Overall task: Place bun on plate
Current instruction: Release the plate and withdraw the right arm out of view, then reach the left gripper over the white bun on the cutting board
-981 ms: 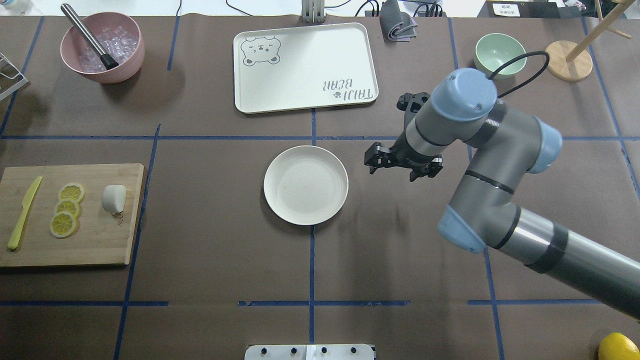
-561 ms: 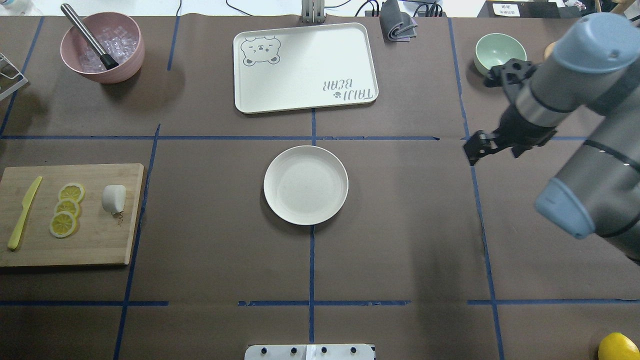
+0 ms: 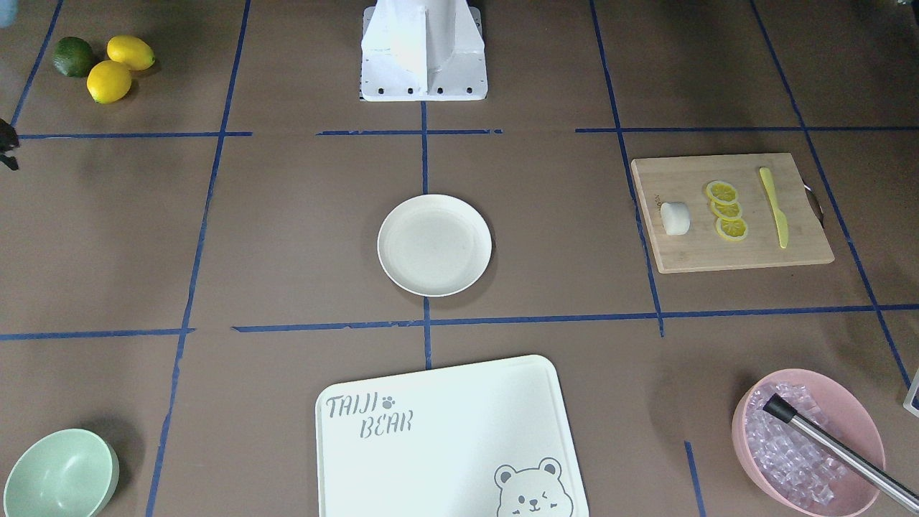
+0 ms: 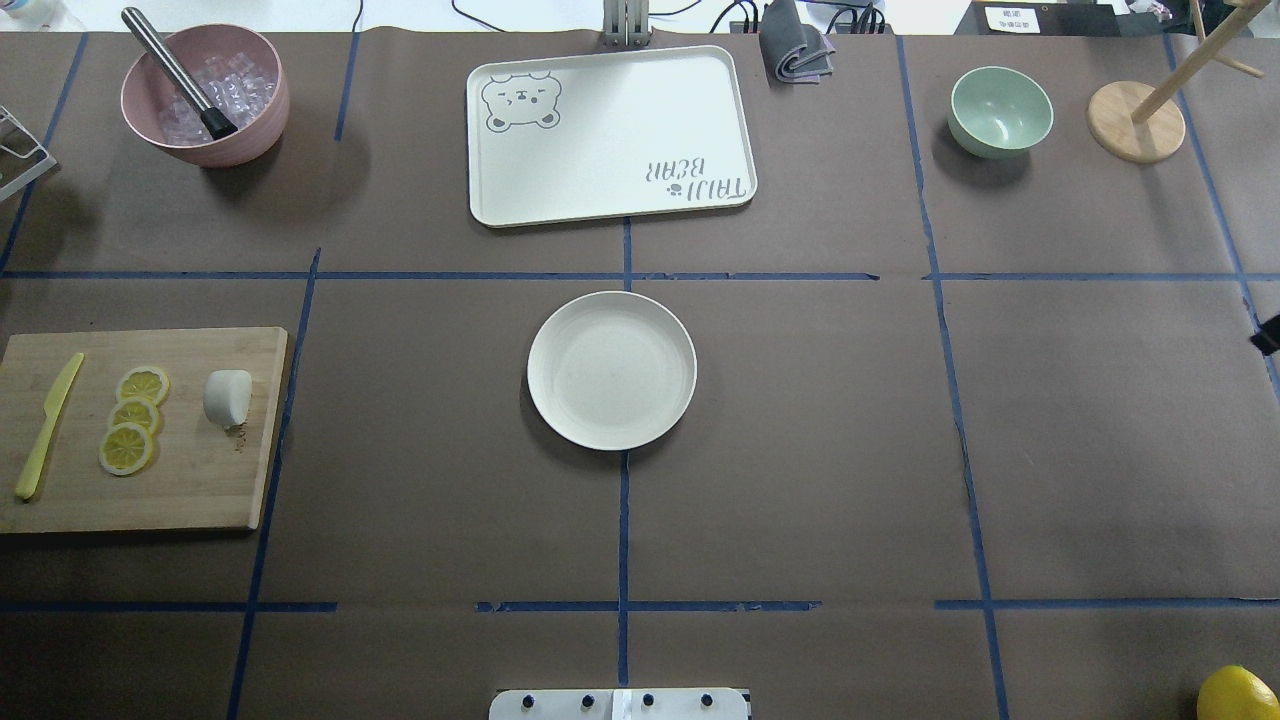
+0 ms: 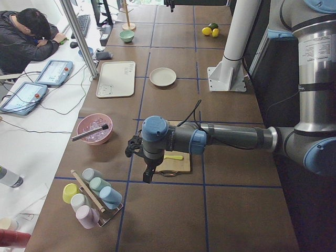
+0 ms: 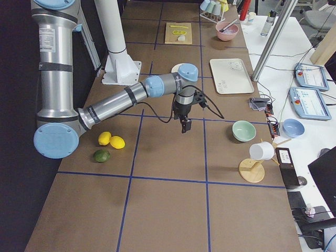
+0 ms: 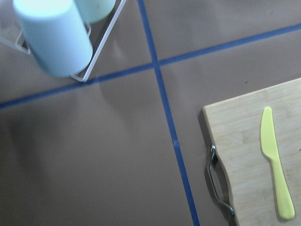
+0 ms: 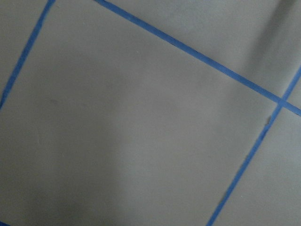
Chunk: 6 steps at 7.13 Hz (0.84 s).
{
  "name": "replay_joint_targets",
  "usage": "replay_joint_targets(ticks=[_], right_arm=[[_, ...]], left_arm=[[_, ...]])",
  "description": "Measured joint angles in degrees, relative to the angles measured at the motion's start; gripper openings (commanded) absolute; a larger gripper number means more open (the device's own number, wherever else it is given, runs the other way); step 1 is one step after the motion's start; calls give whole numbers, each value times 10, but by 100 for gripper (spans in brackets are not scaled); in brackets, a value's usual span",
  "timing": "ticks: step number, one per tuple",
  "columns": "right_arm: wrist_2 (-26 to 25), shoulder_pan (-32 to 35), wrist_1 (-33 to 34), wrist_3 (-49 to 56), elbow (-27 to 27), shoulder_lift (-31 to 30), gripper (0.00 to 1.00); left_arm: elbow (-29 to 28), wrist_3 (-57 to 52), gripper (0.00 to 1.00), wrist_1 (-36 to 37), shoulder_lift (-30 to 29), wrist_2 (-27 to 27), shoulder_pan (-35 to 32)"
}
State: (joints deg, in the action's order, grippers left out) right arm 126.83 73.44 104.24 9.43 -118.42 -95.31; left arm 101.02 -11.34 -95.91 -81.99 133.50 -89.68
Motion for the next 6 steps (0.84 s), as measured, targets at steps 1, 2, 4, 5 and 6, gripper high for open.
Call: replay_joint_targets(ticks=[1, 2, 4, 5, 6], right_arm=[[12, 57, -1, 90, 11, -35, 100], [17, 108, -1, 152, 29, -57, 100], [26, 167, -1, 157, 82, -74, 100], [29, 176, -1, 139, 95, -74, 100], [31, 179, -2, 128, 99, -73, 100]], left_arm=[[-1, 1, 100, -11, -5, 0, 3], [-9, 3, 100, -14, -17, 0, 8], [-33, 26, 100, -29, -37, 19, 21], [-34, 45, 100, -52, -39, 41, 38], [-26, 90, 100, -70, -39, 61, 67]])
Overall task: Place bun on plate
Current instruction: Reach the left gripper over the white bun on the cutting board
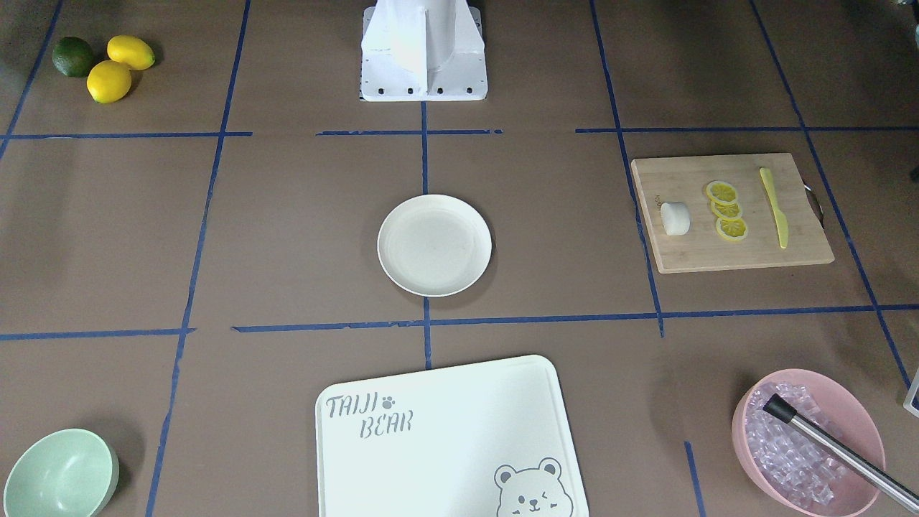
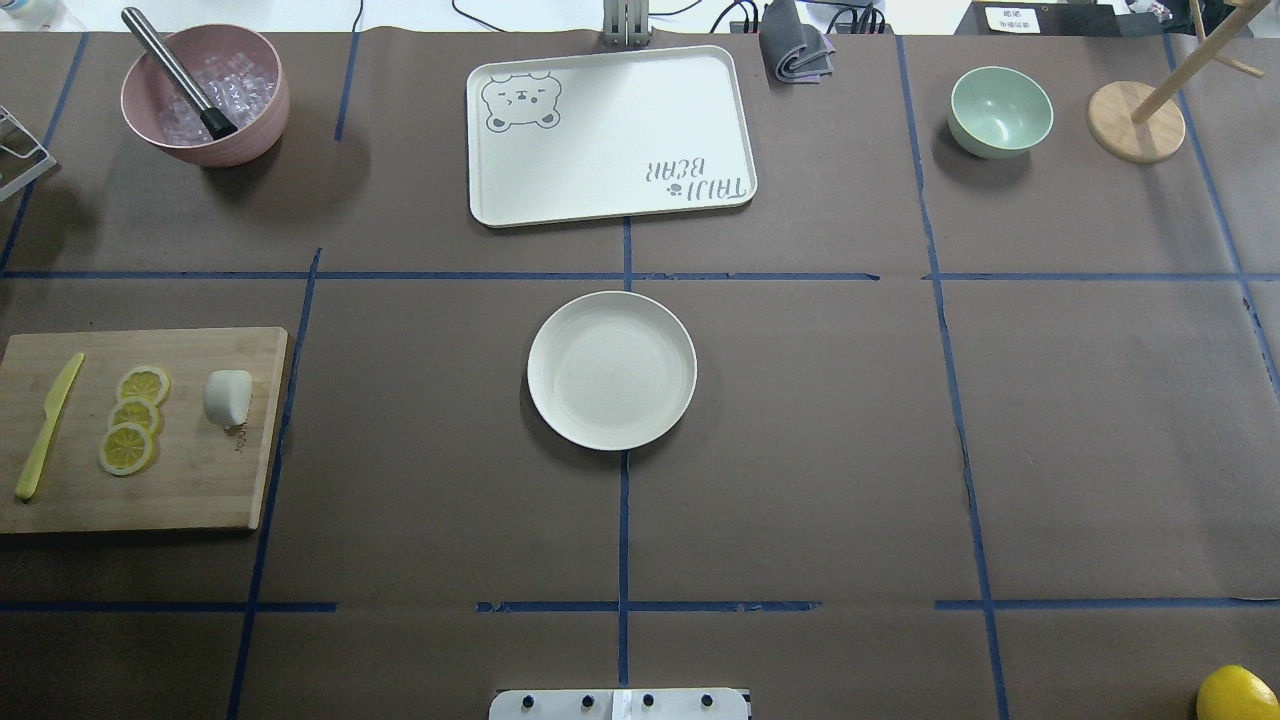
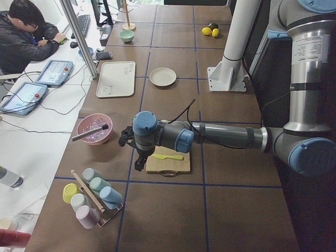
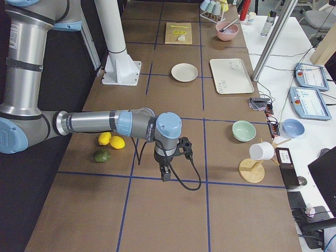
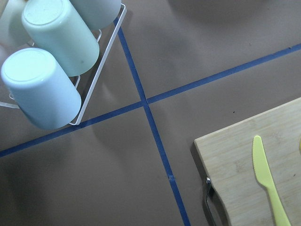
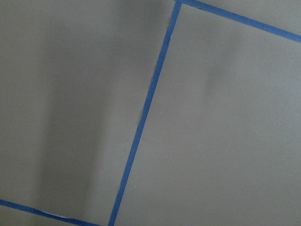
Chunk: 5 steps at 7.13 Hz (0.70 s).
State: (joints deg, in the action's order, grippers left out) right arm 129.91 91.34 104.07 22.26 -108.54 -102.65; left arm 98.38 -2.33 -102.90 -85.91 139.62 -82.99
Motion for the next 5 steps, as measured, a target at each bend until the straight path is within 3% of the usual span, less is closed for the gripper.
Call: replay_joint_targets(ticks=[2, 5], right_arm=[[1, 1, 0, -6, -1, 1, 100], [1, 2, -17, -7, 2, 3, 100]], left_arm=[[44, 182, 100, -35, -6, -4, 94], [84, 473, 100, -56, -47, -119, 269]])
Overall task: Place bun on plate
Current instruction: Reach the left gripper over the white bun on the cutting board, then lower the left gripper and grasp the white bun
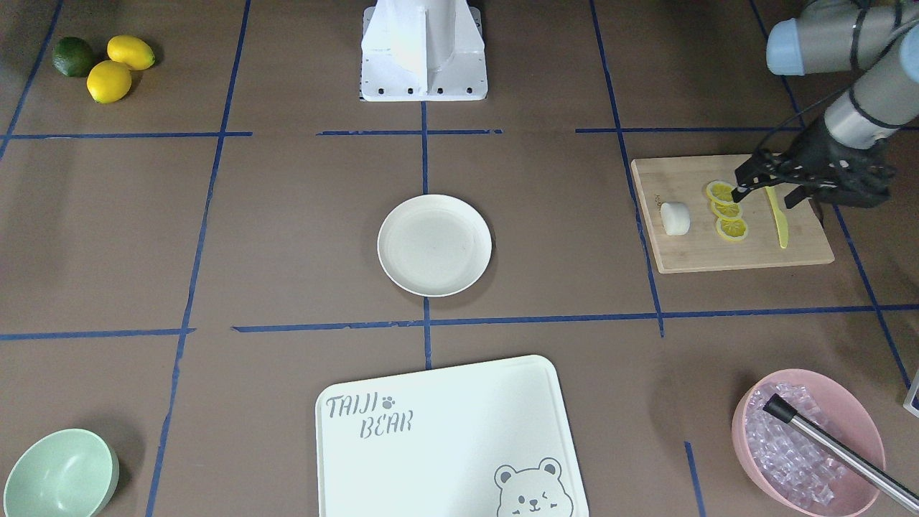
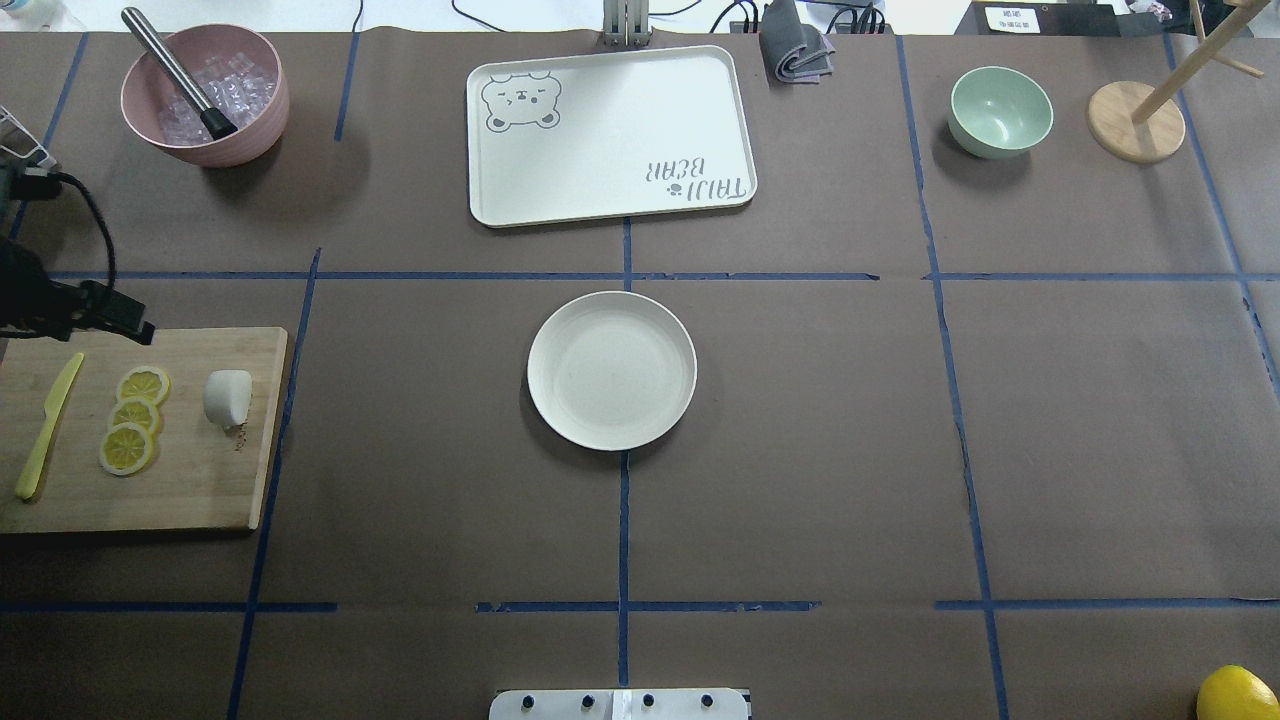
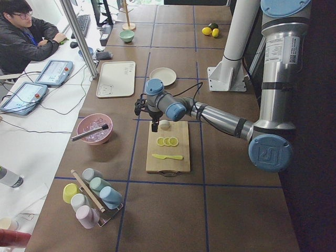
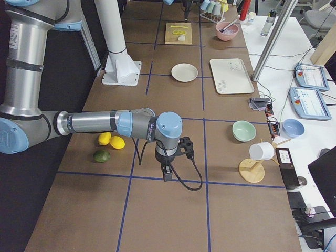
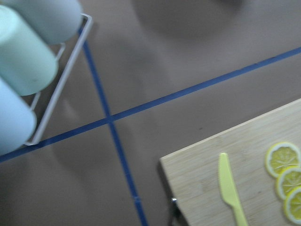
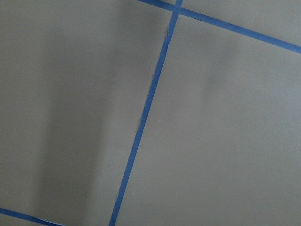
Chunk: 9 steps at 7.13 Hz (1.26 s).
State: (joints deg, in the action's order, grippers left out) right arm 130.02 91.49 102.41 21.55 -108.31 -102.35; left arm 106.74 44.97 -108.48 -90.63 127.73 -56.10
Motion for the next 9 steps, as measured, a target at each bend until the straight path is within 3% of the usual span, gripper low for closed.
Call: replay_joint_targets(ticks=[2, 4, 5, 6, 9], right_arm=[[0, 0, -3, 0, 3, 0, 100], [0, 0, -4, 1, 5, 0, 100], [0, 0, -5, 1, 5, 0, 100], [0, 0, -6, 1, 6, 0, 100], [0, 0, -8, 1, 7, 0, 100]], left_arm=[[-20, 86, 100, -32, -13, -66, 77], [-54, 114, 100, -47, -34, -102, 113], [-65, 116, 64, -48, -40, -106, 122], [-70, 117, 36, -47, -44, -107, 129], [-67, 113, 30, -43, -49, -104, 135]])
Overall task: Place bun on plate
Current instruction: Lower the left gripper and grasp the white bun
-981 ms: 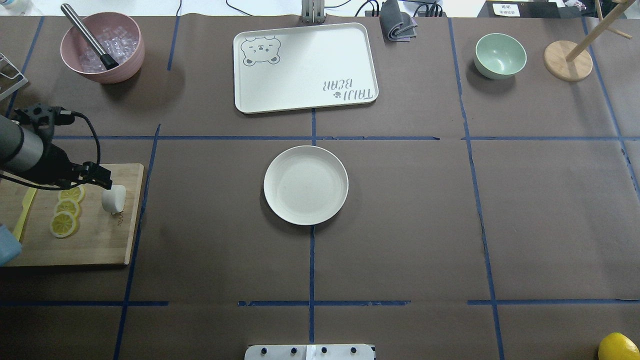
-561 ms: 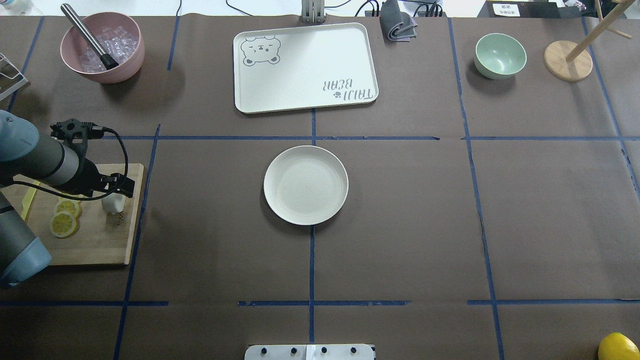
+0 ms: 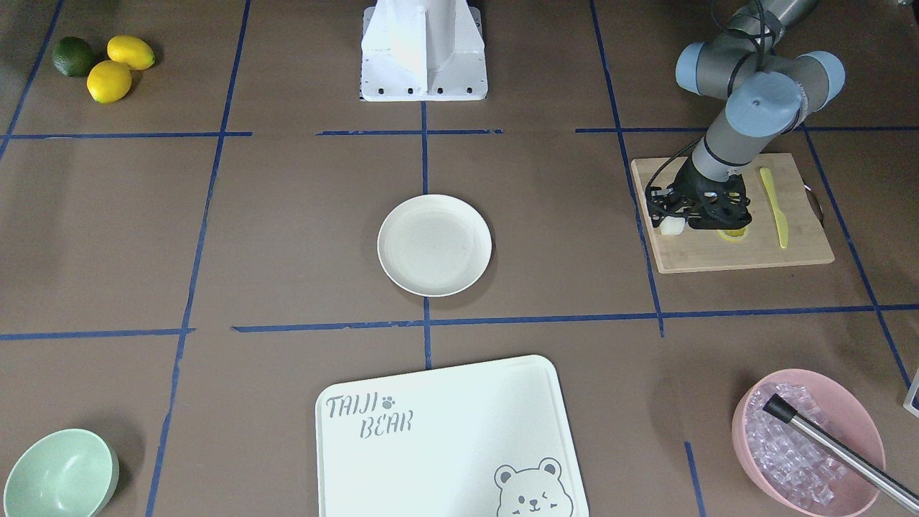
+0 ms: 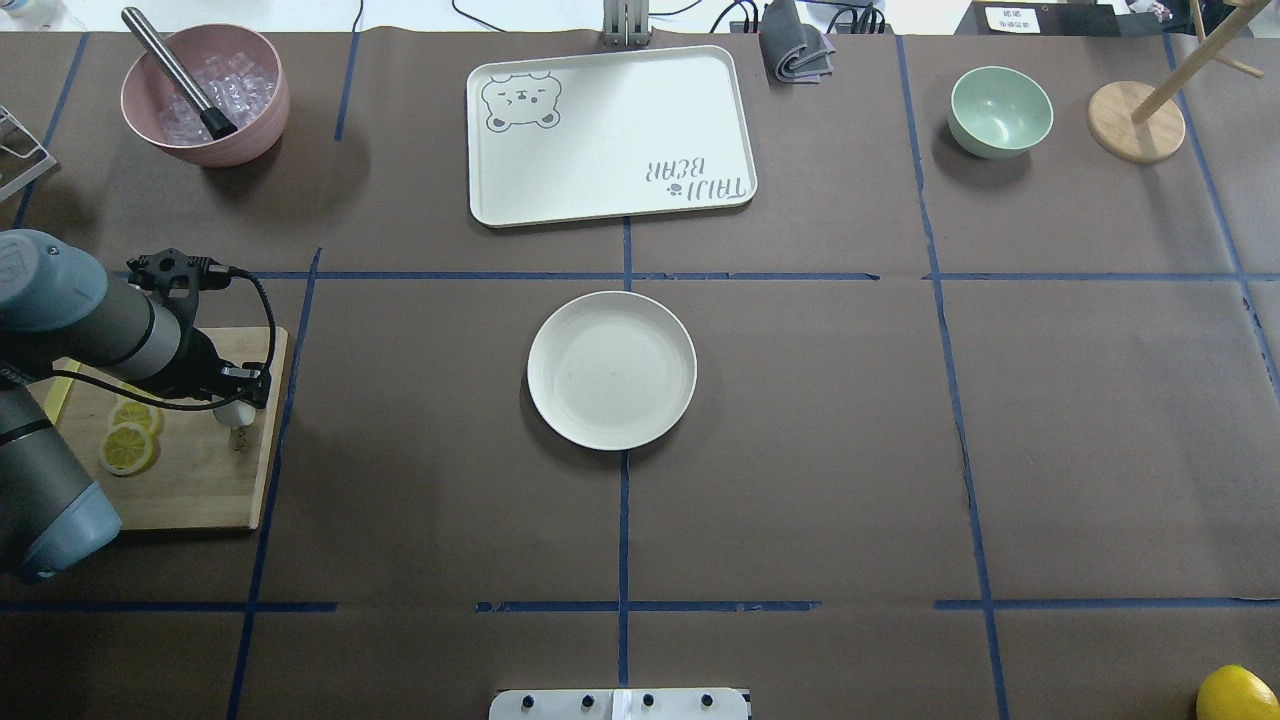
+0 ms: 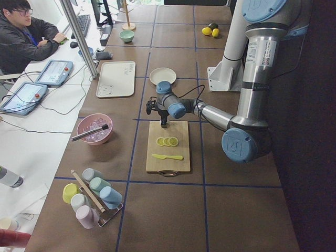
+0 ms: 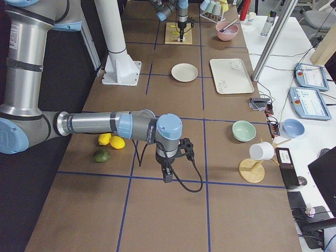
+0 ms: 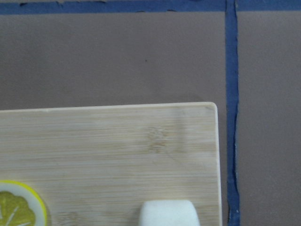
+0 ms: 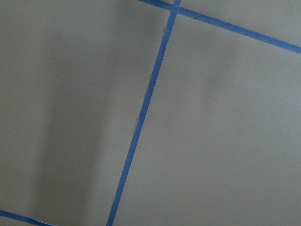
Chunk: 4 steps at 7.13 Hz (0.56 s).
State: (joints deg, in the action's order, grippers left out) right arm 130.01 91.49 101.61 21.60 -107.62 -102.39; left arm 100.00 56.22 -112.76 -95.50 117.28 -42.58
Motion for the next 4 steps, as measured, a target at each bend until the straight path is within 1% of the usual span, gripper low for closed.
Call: replay_joint_targets(ticks=[2, 3, 4], right_arm=[[1, 0, 0, -1, 0, 0, 100], [1, 0, 0, -1, 0, -1, 100], [1, 0, 0, -1, 0, -1, 100]], left_arm=[[20, 2, 30, 13, -4, 0, 0], [40, 6, 31, 52, -22, 1, 0], [57, 18, 32, 114, -61, 0, 1]])
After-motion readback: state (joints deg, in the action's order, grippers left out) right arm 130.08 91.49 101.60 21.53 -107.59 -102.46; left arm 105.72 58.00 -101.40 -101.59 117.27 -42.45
